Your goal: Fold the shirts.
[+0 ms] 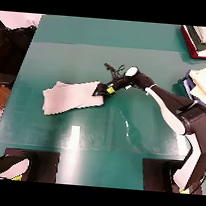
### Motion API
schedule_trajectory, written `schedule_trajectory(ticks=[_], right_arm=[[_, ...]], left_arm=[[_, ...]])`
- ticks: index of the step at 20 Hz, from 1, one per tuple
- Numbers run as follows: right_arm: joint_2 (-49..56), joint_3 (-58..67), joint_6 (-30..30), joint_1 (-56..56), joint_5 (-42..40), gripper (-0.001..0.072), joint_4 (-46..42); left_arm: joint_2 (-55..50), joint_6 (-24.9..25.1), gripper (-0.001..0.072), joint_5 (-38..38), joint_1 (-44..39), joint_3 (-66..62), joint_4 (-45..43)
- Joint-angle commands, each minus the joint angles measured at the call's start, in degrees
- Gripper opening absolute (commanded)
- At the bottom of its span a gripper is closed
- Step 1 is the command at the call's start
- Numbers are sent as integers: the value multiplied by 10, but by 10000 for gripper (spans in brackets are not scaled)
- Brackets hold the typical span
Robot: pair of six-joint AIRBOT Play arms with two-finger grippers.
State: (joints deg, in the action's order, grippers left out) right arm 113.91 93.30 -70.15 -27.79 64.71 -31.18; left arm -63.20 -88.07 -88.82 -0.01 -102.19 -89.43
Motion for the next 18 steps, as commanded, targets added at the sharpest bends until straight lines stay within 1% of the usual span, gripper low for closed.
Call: schedule_trajectory(ticks=[1, 4, 7, 13, 18], right_arm=[[12, 54, 33, -24, 0, 11, 14], [-6, 87, 33, 3, 11, 10, 10], [-51, 91, 30, 72, 21, 9, -2], [-157, 91, 16, 285, 27, 9, -113], [-184, 91, 19, 468, -23, 9, -124]], left_arm=[[0, 0, 24, -8, 0, 0, 0], [0, 0, 24, -8, 0, 0, 0], [0, 0, 24, -8, 0, 0, 0], [0, 0, 24, -8, 0, 0, 12], [0, 0, 24, -9, 0, 0, 68]])
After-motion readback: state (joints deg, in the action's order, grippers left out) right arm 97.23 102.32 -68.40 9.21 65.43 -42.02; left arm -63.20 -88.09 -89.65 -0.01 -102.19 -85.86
